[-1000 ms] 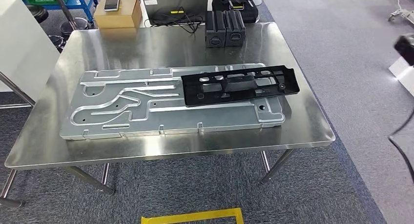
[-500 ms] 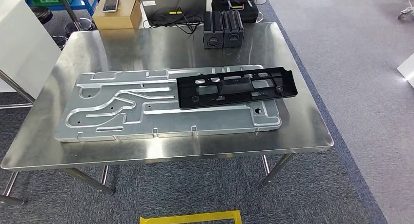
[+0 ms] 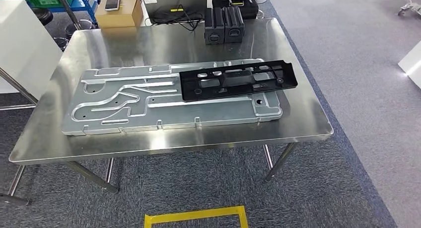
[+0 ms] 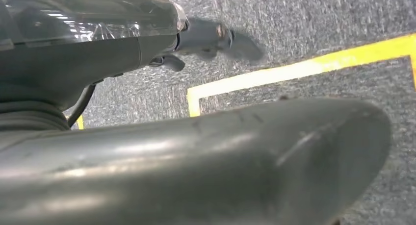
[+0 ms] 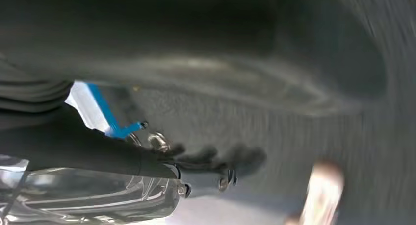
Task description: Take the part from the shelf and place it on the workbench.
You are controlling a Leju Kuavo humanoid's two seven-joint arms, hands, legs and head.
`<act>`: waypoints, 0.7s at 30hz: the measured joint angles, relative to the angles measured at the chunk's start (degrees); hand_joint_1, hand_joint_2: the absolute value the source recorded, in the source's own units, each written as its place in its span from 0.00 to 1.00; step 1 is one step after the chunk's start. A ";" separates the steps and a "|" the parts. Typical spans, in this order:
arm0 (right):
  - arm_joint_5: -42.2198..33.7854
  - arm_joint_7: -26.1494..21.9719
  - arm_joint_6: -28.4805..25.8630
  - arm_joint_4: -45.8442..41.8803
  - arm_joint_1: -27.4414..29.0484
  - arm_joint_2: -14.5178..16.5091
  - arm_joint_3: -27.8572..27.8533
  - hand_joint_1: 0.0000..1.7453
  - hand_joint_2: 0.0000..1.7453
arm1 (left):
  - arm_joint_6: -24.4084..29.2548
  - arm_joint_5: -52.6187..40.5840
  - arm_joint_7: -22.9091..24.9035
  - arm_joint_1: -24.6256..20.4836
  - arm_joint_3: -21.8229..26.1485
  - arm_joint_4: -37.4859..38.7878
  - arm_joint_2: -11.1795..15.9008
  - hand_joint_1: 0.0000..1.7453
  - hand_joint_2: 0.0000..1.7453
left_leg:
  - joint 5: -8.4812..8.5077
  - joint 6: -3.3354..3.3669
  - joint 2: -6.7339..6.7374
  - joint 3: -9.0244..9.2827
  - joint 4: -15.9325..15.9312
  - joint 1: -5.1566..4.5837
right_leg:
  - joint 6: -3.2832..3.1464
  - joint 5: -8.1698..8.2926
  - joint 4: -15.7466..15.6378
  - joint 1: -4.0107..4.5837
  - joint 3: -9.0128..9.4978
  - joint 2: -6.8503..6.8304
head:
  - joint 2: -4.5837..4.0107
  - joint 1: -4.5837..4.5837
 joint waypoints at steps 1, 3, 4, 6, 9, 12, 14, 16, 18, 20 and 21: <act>0.94 -0.02 0.83 0.43 -0.14 1.95 0.63 0.00 0.00 | 0.07 0.05 0.09 -0.18 -0.03 -0.02 0.09 0.00 0.00 | 0.10 -0.43 0.00 -0.77 0.73 0.05 | -0.18 0.65 -2.78 -0.01 1.72 0.15 | 0.00 0.07; 1.31 -0.33 1.77 0.98 -0.39 4.84 1.42 0.00 0.00 | 0.16 0.16 0.15 -0.47 -0.07 -0.05 0.30 0.00 0.00 | 0.42 -1.29 -0.04 -1.68 1.72 0.11 | -1.15 0.52 -4.76 0.43 2.42 0.52 | 0.00 0.11; 1.31 -0.74 2.57 1.15 -0.43 5.82 1.67 0.00 0.00 | 0.22 0.25 0.13 -0.53 -0.08 -0.05 0.34 0.00 0.00 | 0.73 -1.75 -0.07 -1.88 1.87 0.20 | -1.82 1.09 -4.55 0.68 1.94 0.63 | 0.00 0.10; 1.77 -2.18 4.99 1.51 -0.61 7.93 2.34 0.00 0.00 | 0.39 0.46 0.02 -0.39 -0.08 -0.05 0.39 0.00 0.00 | 0.57 -2.59 -0.10 -2.58 2.33 0.58 | -2.99 1.92 -4.58 0.89 0.84 0.48 | 0.00 0.05; 4.14 -5.22 7.63 1.72 -1.02 10.49 4.31 0.00 0.00 | 0.51 0.64 -0.38 -0.17 -0.07 -0.05 0.41 0.00 0.00 | -7.15 -3.31 -0.17 -5.21 9.53 0.98 | -4.07 4.10 -4.72 1.10 -1.61 0.34 | 0.00 -0.04; 6.64 -7.56 9.29 1.82 -1.26 11.99 6.75 0.00 0.00 | 0.30 0.14 -0.03 -0.43 -0.15 -0.05 0.40 0.00 0.00 | -11.87 -3.26 -0.20 -5.87 18.44 0.99 | -4.18 6.09 -4.61 1.56 -4.28 0.26 | 0.00 -0.06; 7.25 -8.34 10.52 1.86 -1.64 12.50 8.01 0.00 0.00 | 0.22 -0.08 0.40 -0.60 -0.21 -0.05 0.39 0.00 0.00 | -9.44 -2.85 -0.22 -1.58 15.54 0.85 | -4.06 7.33 -4.56 1.70 -5.79 0.23 | 0.00 -0.06; 7.38 -8.67 11.23 1.87 -2.10 12.89 8.88 0.00 0.00 | 0.21 -0.10 0.56 -0.94 -0.23 -0.05 0.39 0.00 0.00 | -7.95 -2.23 -0.24 5.67 6.32 0.54 | -3.71 8.53 -4.55 1.74 -6.75 0.27 | 0.00 -0.06; 7.40 -8.70 11.38 1.87 -2.39 13.08 9.49 0.00 0.00 | 0.21 -0.10 0.57 -1.30 -0.24 -0.05 0.39 0.00 0.00 | -8.44 -1.57 -0.25 9.71 0.07 0.15 | -3.04 9.68 -4.85 1.69 -6.94 0.19 | 0.00 -0.04; 7.38 -8.93 11.38 1.87 -2.54 13.11 9.89 0.00 0.00 | 0.15 -0.10 0.57 -1.39 -0.24 -0.05 0.39 0.00 0.00 | -7.94 -0.82 -0.25 9.55 -0.95 -0.05 | -2.25 10.89 -5.49 1.58 -6.82 0.12 | 0.00 -0.01; 7.34 -9.31 11.37 1.87 -2.62 13.10 10.03 0.00 0.00 | 0.09 -0.11 0.56 -1.39 -0.24 -0.05 0.36 0.00 0.00 | -7.21 -0.36 -0.12 9.17 -1.27 -0.01 | -1.97 10.79 -5.44 1.51 -7.00 0.14 | 0.00 -0.01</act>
